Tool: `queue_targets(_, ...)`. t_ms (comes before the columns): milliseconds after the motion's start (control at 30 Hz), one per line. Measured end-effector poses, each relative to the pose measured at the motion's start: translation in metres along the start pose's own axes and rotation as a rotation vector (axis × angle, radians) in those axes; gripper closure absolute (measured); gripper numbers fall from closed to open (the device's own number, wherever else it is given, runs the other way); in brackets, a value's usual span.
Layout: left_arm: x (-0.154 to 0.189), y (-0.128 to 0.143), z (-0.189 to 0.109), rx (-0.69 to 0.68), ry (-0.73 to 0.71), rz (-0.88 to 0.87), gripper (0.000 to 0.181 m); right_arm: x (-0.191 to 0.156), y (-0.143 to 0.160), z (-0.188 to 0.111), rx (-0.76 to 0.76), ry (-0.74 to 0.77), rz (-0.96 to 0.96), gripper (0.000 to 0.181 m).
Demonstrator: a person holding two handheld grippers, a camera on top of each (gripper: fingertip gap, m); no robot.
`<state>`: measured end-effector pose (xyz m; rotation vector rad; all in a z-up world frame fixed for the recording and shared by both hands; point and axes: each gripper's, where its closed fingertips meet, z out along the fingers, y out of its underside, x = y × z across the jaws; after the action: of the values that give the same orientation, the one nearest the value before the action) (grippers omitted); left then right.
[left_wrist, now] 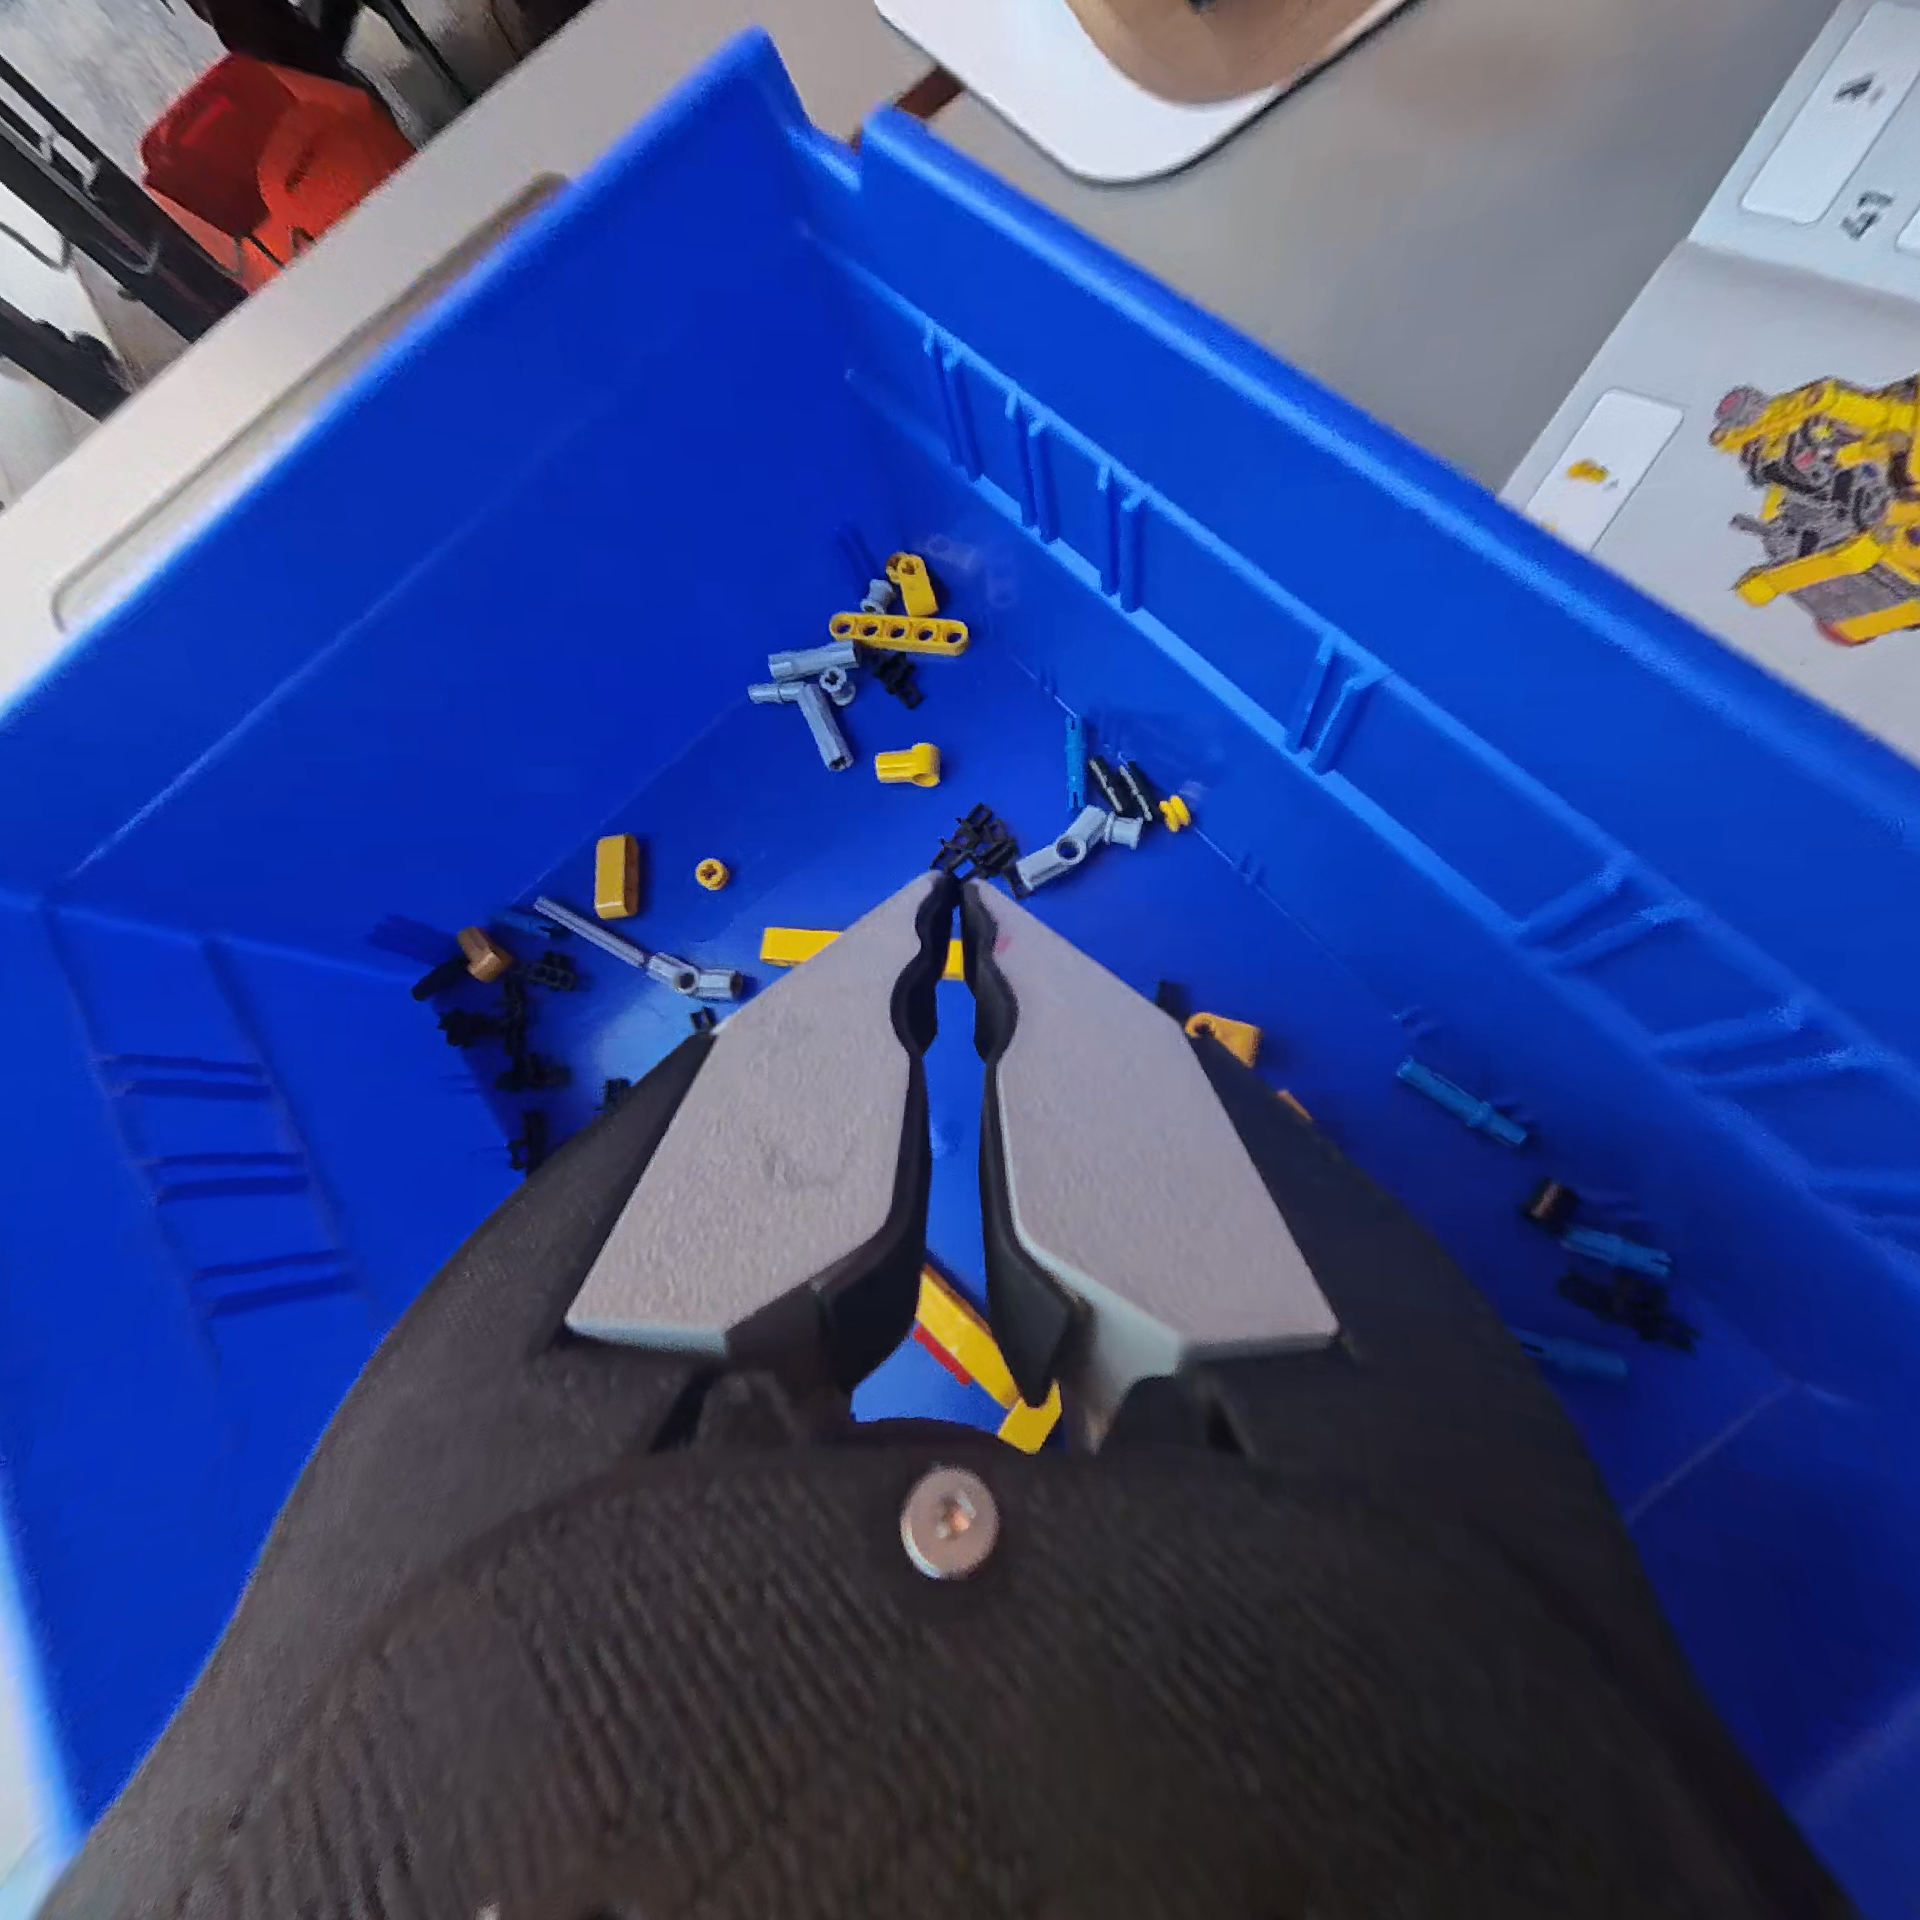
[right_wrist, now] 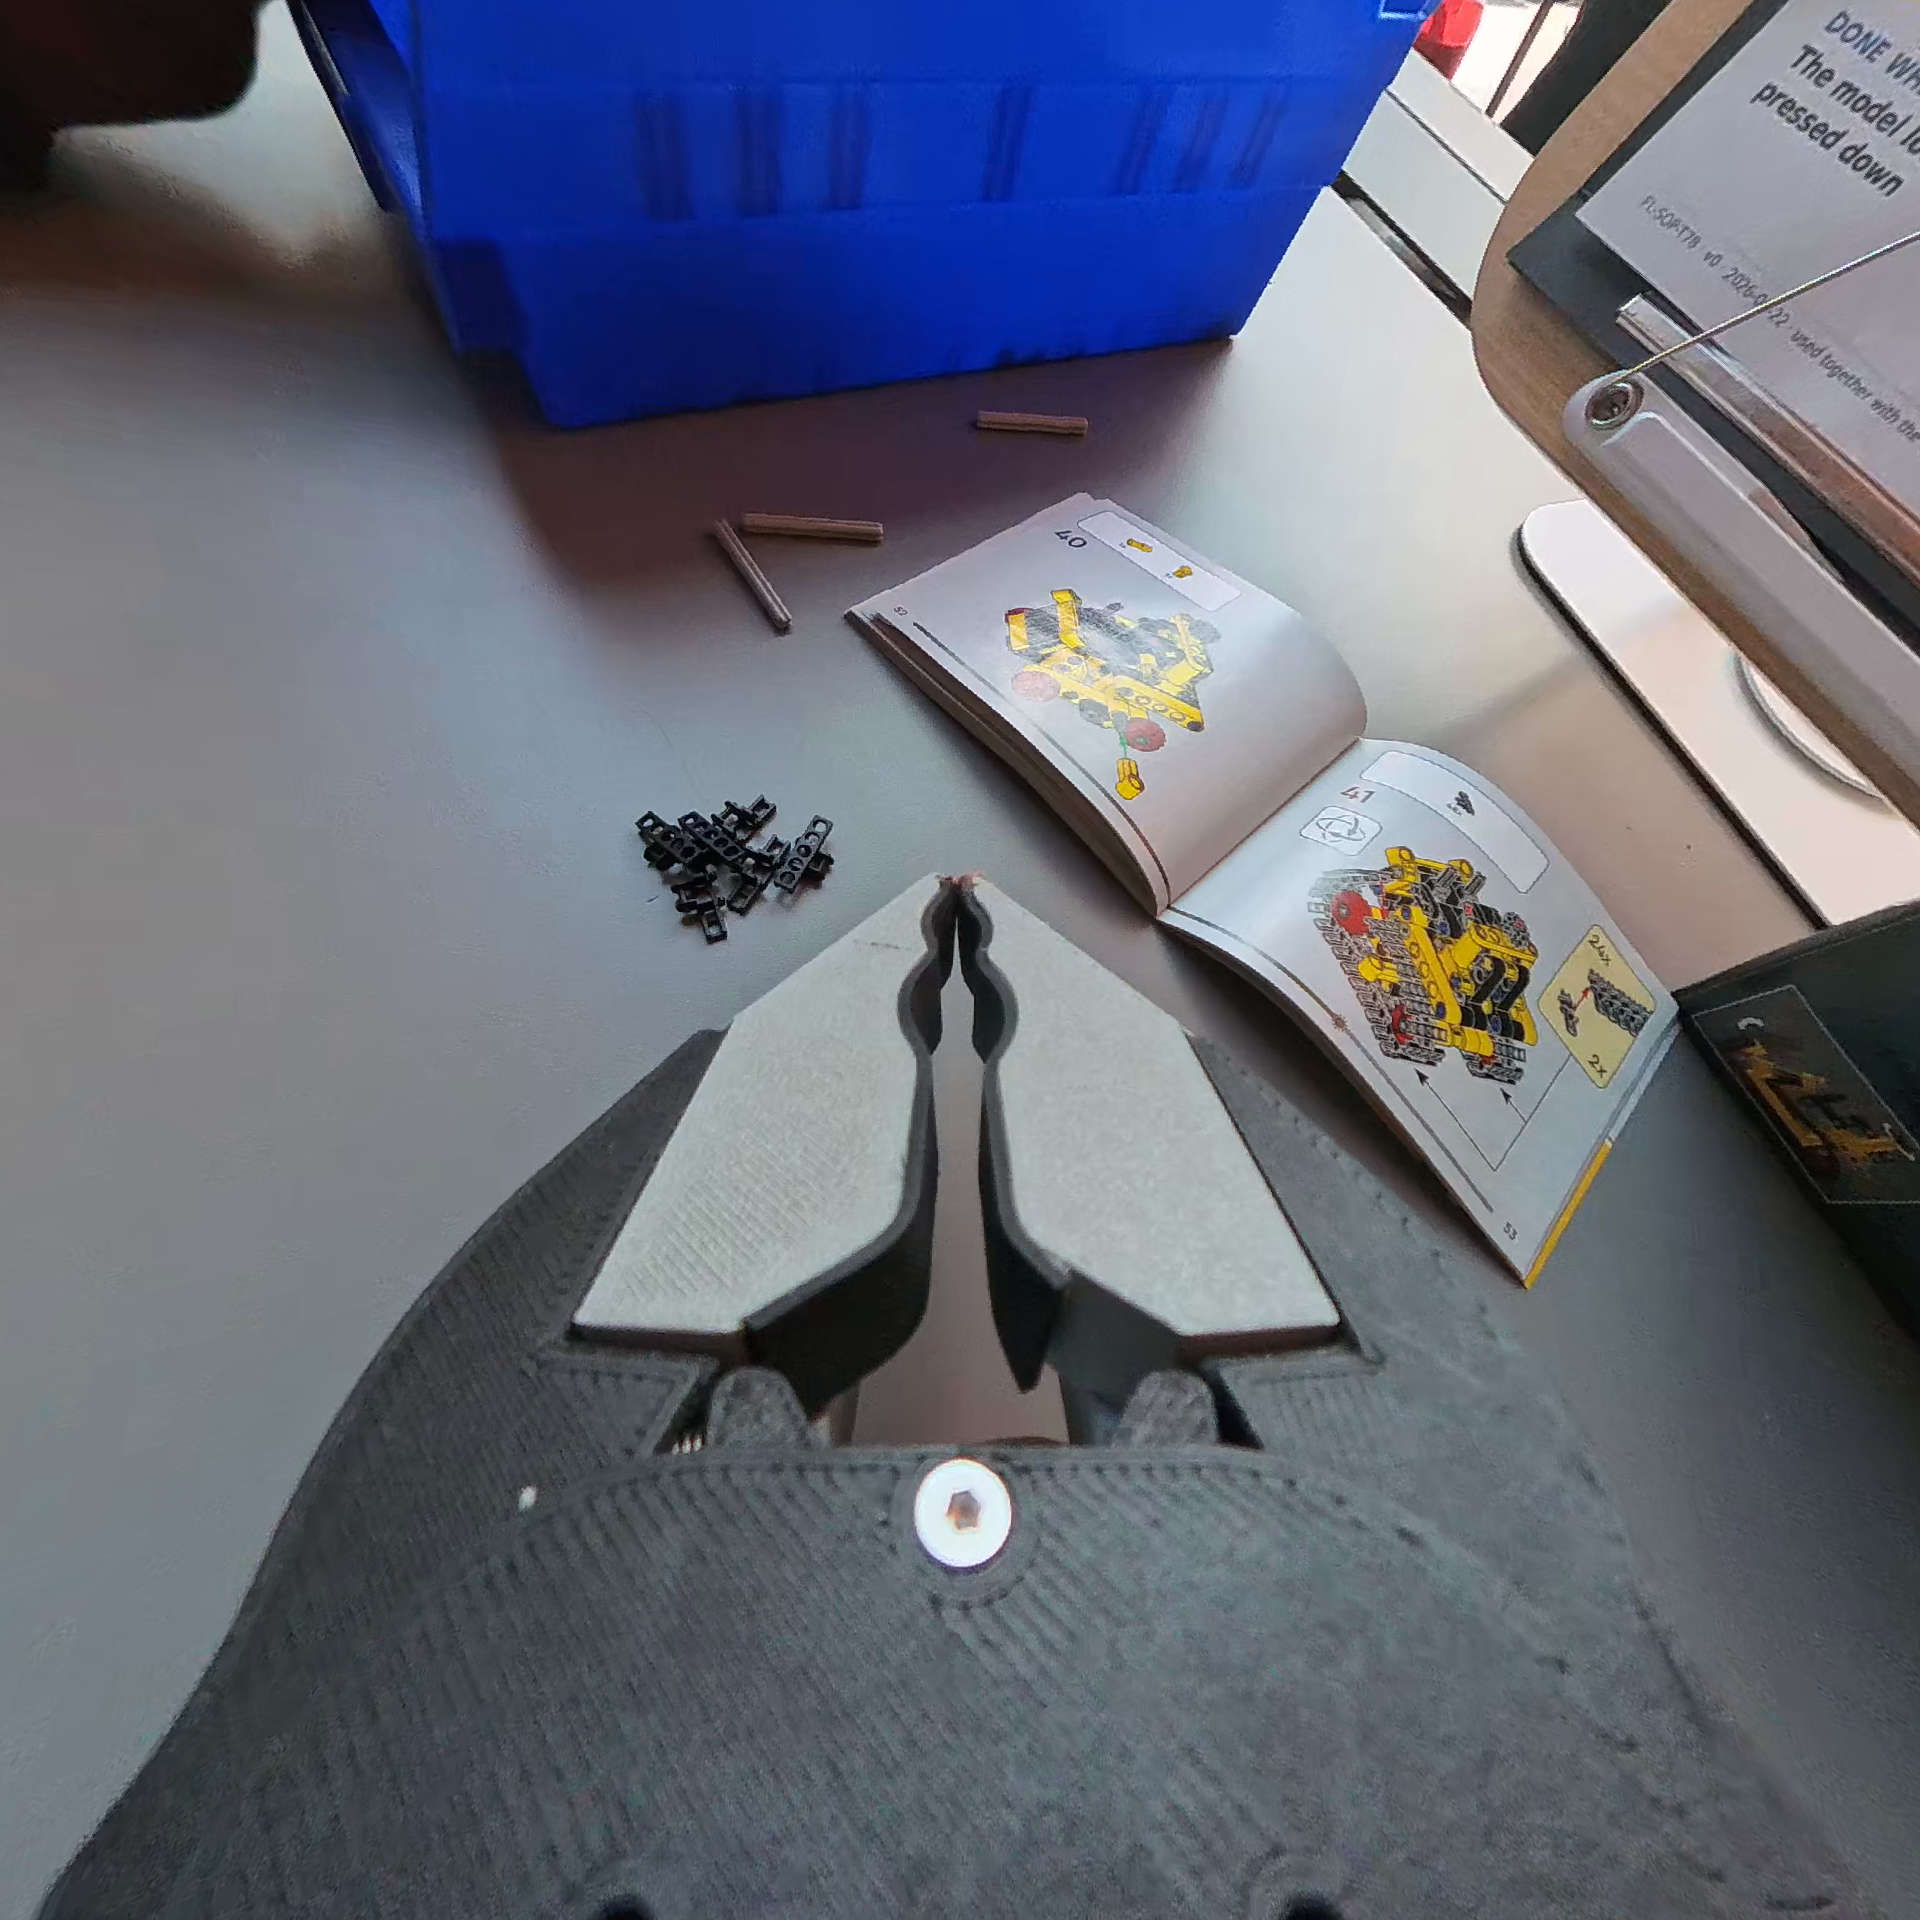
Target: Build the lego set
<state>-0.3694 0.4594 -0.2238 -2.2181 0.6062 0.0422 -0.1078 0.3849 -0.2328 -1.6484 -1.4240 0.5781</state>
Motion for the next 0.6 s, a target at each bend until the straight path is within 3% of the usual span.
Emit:
queue_targets(167,0.021,-0.048,-0.038,0.241,0.044,0.074,0.181,0.0,0.0,0.0,0.0,0.001,-0.001,0.181)
queue_targets(400,0.131,-0.098,-0.097,0.469,0.37,0.237,0.181,0.003,0.0,0.0,0.003,0.013,0.005,0.181)
queue_targets(500,0.193,-0.091,-0.104,0.41,0.517,0.33,0.181,0.006,0.002,0.0,-0.003,0.019,0.018,0.181)
queue_targets(600,0.242,-0.063,-0.082,0.244,0.55,0.459,0.181,0.008,0.003,0.001,-0.007,0.022,0.025,0.181)
